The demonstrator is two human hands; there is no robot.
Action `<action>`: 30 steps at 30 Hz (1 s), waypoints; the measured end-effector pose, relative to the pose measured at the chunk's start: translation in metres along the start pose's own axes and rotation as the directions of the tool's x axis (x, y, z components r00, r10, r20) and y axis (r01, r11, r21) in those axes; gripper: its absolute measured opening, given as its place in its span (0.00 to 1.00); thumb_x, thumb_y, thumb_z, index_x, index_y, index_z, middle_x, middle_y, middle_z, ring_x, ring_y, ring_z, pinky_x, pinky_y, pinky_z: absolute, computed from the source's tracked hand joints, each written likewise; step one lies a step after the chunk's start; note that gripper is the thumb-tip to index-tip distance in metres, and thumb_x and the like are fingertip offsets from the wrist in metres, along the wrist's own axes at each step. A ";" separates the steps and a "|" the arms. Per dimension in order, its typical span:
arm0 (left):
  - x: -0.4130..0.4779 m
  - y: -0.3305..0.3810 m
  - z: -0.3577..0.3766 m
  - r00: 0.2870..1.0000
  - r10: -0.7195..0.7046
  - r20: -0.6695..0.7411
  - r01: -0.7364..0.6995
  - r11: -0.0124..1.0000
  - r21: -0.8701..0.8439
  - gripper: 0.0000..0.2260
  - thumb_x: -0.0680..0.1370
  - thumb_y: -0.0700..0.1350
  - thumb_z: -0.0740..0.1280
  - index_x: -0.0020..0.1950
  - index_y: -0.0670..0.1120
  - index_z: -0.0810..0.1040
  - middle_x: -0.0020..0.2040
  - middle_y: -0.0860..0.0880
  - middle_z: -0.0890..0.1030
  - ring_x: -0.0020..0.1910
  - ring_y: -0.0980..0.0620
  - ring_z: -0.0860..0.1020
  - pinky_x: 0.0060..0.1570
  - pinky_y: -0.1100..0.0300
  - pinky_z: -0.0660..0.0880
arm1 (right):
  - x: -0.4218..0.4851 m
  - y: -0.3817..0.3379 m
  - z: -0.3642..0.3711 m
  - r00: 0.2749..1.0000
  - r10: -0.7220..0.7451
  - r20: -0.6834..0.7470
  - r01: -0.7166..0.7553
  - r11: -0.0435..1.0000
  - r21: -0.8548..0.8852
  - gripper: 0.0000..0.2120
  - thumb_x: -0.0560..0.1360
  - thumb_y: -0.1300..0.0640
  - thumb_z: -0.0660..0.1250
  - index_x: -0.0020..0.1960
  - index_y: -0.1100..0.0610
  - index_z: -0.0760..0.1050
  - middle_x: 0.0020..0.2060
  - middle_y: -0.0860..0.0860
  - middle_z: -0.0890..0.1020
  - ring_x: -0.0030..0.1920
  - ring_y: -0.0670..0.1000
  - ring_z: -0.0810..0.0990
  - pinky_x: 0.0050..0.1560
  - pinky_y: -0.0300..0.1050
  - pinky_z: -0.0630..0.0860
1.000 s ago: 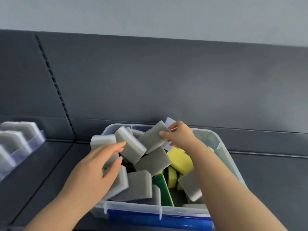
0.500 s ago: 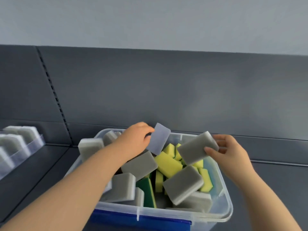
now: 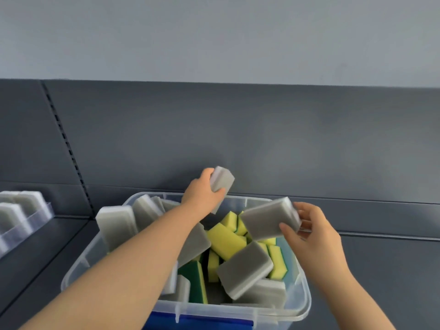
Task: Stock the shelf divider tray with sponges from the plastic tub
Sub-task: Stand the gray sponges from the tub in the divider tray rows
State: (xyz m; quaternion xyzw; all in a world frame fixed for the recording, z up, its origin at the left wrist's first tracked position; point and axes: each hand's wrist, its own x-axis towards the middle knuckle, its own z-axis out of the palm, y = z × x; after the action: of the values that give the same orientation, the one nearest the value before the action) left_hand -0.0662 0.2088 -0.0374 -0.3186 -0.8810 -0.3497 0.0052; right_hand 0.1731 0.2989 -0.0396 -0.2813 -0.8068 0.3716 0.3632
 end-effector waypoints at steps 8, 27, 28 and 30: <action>-0.055 0.001 -0.058 0.967 0.085 0.241 0.131 0.647 -0.751 0.19 0.75 0.50 0.67 0.66 0.56 0.69 0.54 0.55 0.81 0.53 0.53 0.79 0.47 0.52 0.79 | 0.018 -0.011 0.009 1.000 -0.016 -0.013 0.018 0.990 0.140 0.16 0.72 0.56 0.69 0.55 0.44 0.69 0.46 0.39 0.76 0.45 0.37 0.77 0.36 0.24 0.71; -0.084 -0.021 -0.127 0.995 0.086 -0.049 -0.099 0.850 -0.518 0.29 0.62 0.55 0.75 0.59 0.69 0.68 0.50 0.59 0.82 0.48 0.59 0.80 0.49 0.57 0.73 | 0.006 -0.015 0.046 0.974 0.065 0.218 -0.147 0.911 0.385 0.20 0.75 0.60 0.65 0.60 0.40 0.68 0.48 0.48 0.78 0.43 0.48 0.82 0.51 0.51 0.79; -0.086 -0.019 -0.132 0.992 0.102 -0.076 -0.126 0.863 -0.489 0.28 0.61 0.57 0.75 0.58 0.68 0.70 0.50 0.59 0.82 0.48 0.59 0.80 0.49 0.56 0.74 | 0.007 -0.015 0.047 0.972 0.086 0.219 -0.177 0.879 0.443 0.18 0.75 0.60 0.65 0.61 0.44 0.69 0.48 0.51 0.78 0.43 0.48 0.82 0.49 0.50 0.80; -0.092 -0.017 -0.140 0.984 0.131 -0.122 -0.170 0.901 -0.400 0.24 0.61 0.59 0.74 0.55 0.66 0.73 0.50 0.61 0.81 0.47 0.61 0.80 0.48 0.56 0.75 | 0.008 -0.018 0.047 0.970 0.098 0.223 -0.205 0.824 0.529 0.15 0.75 0.59 0.65 0.61 0.50 0.71 0.49 0.53 0.79 0.45 0.48 0.83 0.46 0.43 0.80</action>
State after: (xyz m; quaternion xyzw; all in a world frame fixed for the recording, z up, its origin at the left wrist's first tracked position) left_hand -0.0326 0.0615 0.0368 -0.3633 -0.7598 -0.5391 0.0062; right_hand 0.1281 0.2765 -0.0437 -0.1932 -0.6718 0.6392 0.3205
